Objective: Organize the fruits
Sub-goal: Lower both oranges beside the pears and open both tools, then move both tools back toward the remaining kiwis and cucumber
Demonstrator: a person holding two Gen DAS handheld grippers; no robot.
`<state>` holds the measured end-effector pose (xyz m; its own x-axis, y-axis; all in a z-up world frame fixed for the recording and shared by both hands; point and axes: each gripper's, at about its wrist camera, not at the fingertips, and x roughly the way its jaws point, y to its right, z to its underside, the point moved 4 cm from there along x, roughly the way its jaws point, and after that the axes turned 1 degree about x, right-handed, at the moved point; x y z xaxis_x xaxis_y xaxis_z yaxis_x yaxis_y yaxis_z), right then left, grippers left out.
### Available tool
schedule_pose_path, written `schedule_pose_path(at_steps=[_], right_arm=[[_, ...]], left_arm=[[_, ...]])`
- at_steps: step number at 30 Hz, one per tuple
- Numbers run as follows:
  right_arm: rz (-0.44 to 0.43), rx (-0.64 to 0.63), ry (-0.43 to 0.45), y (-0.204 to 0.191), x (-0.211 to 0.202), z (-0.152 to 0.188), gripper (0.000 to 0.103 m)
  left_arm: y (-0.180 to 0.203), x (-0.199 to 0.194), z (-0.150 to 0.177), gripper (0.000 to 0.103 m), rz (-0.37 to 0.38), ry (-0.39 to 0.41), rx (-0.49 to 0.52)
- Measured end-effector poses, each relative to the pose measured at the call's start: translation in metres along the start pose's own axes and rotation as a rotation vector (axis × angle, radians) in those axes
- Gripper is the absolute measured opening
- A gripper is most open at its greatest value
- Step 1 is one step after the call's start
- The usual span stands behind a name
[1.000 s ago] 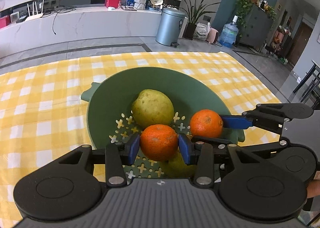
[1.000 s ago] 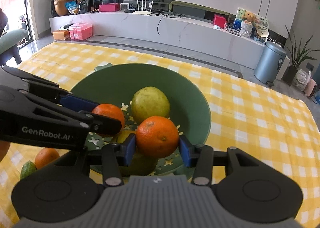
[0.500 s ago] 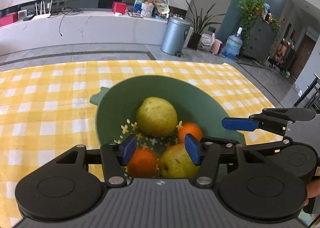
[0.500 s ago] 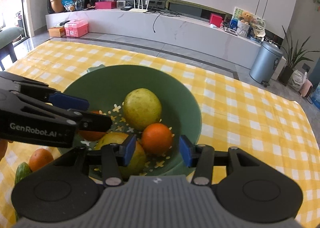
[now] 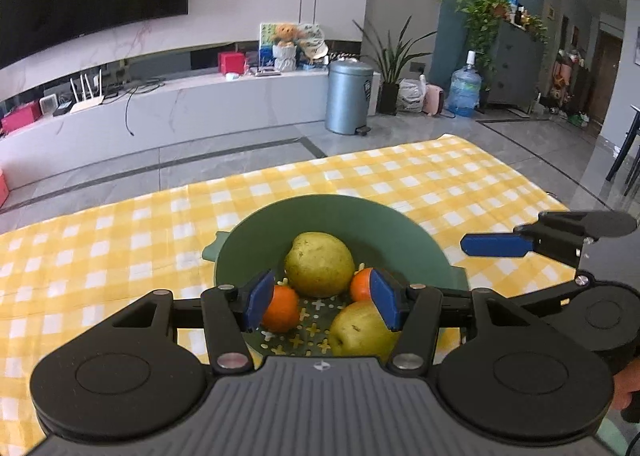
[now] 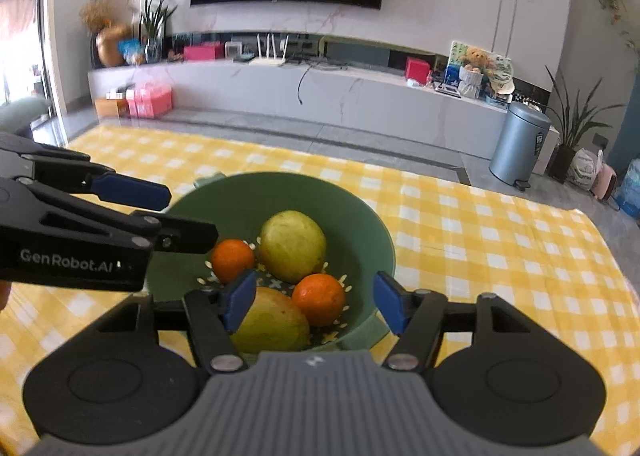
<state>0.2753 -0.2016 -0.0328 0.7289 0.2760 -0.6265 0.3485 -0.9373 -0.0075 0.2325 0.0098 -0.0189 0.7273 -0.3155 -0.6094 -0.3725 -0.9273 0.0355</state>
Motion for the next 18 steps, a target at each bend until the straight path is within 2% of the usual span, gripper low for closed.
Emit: schedule_pose_path(at_steps=[3, 9, 13, 18], right_arm=[[-0.028, 0.058, 0.038, 0.001, -0.017, 0.009, 0.064], [-0.025, 0.149, 0.076, -0.003, -0.04, 0.032, 0.064], [-0.025, 0.171, 0.076, -0.011, -0.047, 0.051, 0.064], [-0.031, 0.176, 0.036, -0.018, -0.045, 0.071, 0.064]], left_arm=[[0.001, -0.008, 0.004, 0.065, 0.006, 0.001, 0.009], [0.007, -0.018, 0.015, 0.065, 0.025, -0.035, 0.035], [0.01, -0.02, 0.025, 0.065, 0.061, -0.088, 0.036], [0.011, -0.021, 0.04, 0.065, 0.105, -0.14, 0.031]])
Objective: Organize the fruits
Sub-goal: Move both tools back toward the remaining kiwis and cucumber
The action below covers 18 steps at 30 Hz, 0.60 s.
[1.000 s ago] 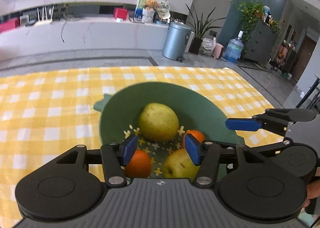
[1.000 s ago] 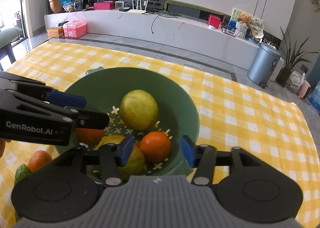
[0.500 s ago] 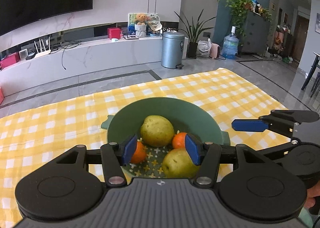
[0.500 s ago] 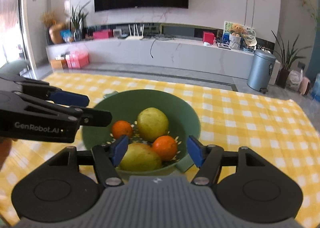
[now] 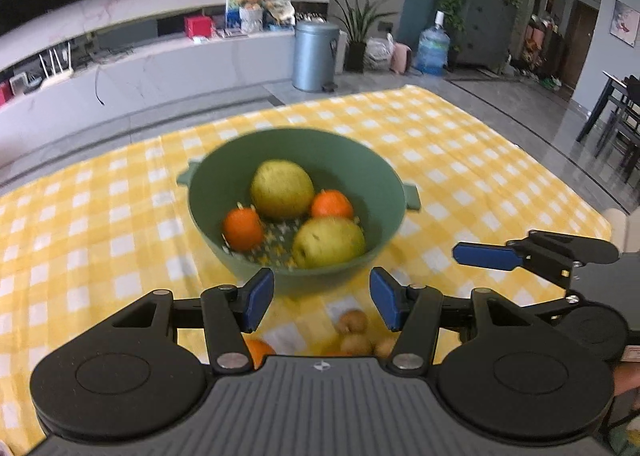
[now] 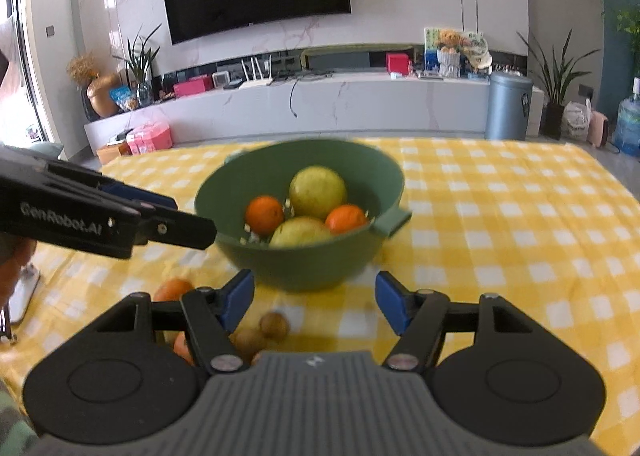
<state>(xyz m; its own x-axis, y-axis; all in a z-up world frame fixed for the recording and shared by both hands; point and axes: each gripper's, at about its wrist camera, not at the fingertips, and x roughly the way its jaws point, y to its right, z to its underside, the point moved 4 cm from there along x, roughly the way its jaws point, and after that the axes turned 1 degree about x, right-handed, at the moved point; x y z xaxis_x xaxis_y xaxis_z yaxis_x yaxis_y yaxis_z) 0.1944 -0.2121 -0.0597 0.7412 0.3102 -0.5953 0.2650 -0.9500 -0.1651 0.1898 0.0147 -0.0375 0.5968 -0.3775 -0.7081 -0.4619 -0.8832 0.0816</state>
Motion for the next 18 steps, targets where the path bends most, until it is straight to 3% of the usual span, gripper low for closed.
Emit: schedule_pose_path(at_steps=[10, 14, 18], right_arm=[[-0.009, -0.034, -0.044, -0.008, 0.01, 0.02, 0.06], [-0.022, -0.048, -0.057, -0.011, 0.012, 0.024, 0.051], [-0.028, -0.031, -0.069, -0.009, 0.015, 0.026, 0.049]], left_arm=[[-0.019, 0.01, 0.037, 0.064, 0.06, -0.085, -0.103], [-0.017, 0.015, 0.044, 0.058, 0.021, -0.102, -0.071], [-0.006, 0.014, 0.045, 0.057, 0.072, -0.097, -0.018]])
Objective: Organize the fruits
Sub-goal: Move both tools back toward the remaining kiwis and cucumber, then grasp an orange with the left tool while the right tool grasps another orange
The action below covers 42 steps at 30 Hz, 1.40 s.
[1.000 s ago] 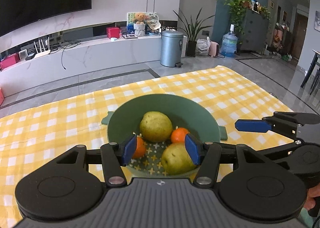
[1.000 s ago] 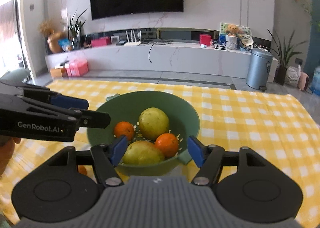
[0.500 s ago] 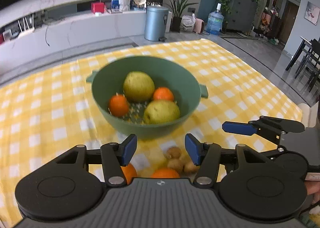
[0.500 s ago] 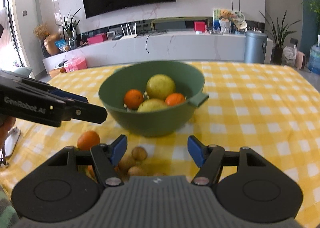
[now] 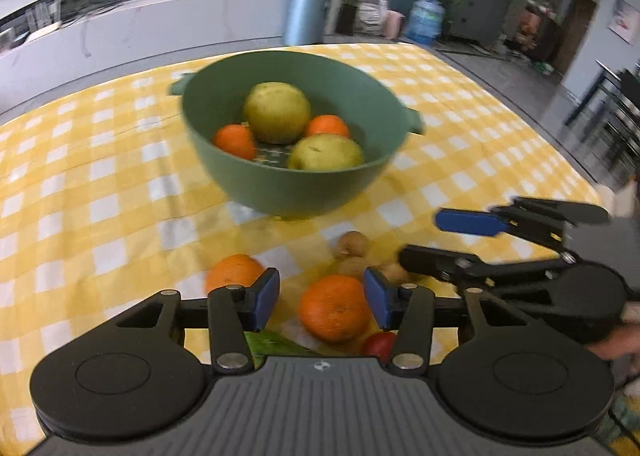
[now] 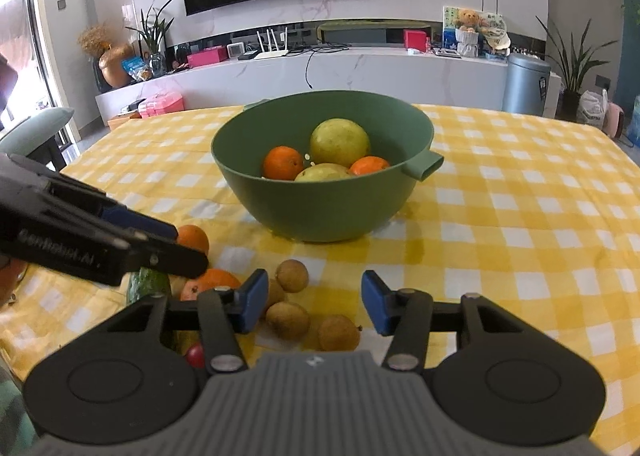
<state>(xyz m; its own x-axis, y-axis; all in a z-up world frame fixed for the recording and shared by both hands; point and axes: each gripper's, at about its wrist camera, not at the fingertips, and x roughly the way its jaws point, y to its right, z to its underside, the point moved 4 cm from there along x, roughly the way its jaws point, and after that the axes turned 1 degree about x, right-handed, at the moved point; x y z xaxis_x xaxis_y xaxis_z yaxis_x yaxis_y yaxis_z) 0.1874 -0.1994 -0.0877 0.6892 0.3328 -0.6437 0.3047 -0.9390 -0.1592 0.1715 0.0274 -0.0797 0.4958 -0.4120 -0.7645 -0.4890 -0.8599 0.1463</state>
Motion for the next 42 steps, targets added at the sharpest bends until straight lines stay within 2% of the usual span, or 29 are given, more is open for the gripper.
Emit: schedule_pose_path(at_steps=[3, 6, 12, 17, 21, 28, 31, 42], right_arm=[[0.0, 0.035, -0.003, 0.005, 0.0, 0.0, 0.048], [-0.019, 0.033, 0.013, 0.002, -0.003, -0.001, 0.048], [-0.103, -0.083, 0.038, -0.028, -0.002, -0.001, 0.044], [-0.15, -0.18, 0.019, -0.055, 0.006, 0.003, 0.042], [-0.141, -0.237, 0.0, -0.065, 0.014, 0.009, 0.04], [-0.159, -0.239, -0.028, -0.066, 0.025, 0.009, 0.039], [-0.145, -0.279, -0.047, -0.071, 0.028, 0.013, 0.046], [-0.129, -0.261, -0.001, -0.065, 0.019, 0.012, 0.043]], left_arm=[[0.004, 0.002, 0.002, 0.055, -0.038, -0.009, 0.04], [-0.004, 0.001, 0.002, 0.055, -0.059, -0.007, 0.014], [-0.026, -0.004, 0.002, 0.055, -0.105, -0.022, -0.043], [-0.04, -0.005, 0.004, 0.055, -0.13, -0.032, -0.084], [-0.043, -0.008, 0.005, 0.055, -0.128, -0.024, -0.09], [-0.043, -0.006, 0.006, 0.055, -0.13, -0.033, -0.078], [-0.042, -0.004, 0.007, 0.055, -0.123, -0.038, -0.068], [-0.039, 0.008, 0.007, 0.055, -0.153, -0.039, -0.028]])
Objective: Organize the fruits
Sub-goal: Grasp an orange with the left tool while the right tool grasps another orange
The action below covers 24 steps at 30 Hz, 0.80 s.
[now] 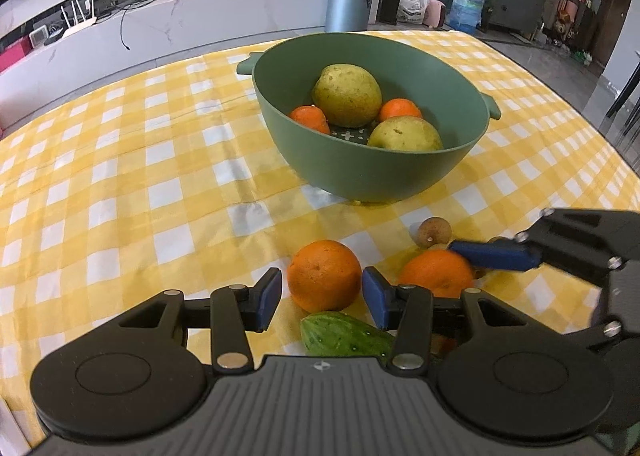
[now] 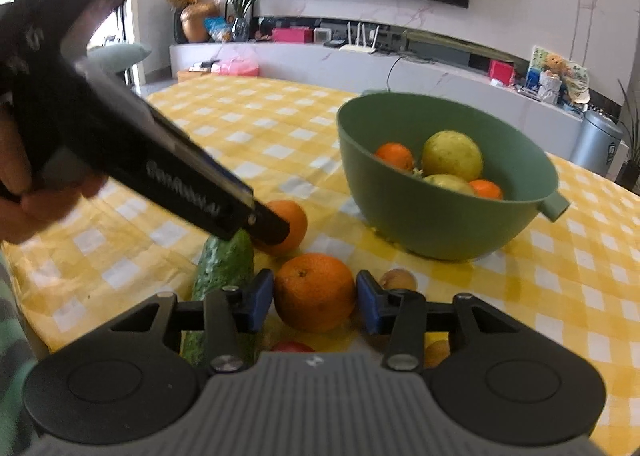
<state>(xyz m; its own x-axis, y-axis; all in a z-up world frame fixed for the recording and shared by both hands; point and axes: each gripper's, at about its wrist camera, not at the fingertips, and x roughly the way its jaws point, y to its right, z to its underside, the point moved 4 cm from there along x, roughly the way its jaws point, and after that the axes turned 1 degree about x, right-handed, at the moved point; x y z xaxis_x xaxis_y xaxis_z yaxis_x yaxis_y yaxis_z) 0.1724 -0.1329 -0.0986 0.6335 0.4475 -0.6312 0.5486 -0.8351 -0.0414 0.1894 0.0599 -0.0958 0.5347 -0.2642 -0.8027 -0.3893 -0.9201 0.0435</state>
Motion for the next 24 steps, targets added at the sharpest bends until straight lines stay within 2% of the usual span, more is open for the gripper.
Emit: schedule_pose_path(at_steps=[5, 10, 14, 20, 24], right_arm=[[0.027, 0.055, 0.022, 0.011, -0.01, -0.001, 0.043], [0.06, 0.114, 0.039, 0.022, -0.015, -0.001, 0.043], [0.069, 0.137, 0.044, 0.025, -0.015, -0.001, 0.043], [0.071, 0.132, 0.047, 0.025, -0.016, -0.001, 0.043], [0.079, 0.137, 0.051, 0.026, -0.017, 0.0, 0.043]], left_arm=[[0.003, 0.009, -0.002, 0.056, 0.008, -0.011, 0.017], [0.007, 0.018, -0.003, 0.056, -0.022, -0.022, 0.049], [0.009, 0.019, -0.003, 0.049, -0.041, -0.006, 0.07], [0.01, 0.018, -0.004, 0.048, -0.054, 0.006, 0.075], [0.014, 0.01, -0.007, 0.048, -0.045, 0.049, 0.074]])
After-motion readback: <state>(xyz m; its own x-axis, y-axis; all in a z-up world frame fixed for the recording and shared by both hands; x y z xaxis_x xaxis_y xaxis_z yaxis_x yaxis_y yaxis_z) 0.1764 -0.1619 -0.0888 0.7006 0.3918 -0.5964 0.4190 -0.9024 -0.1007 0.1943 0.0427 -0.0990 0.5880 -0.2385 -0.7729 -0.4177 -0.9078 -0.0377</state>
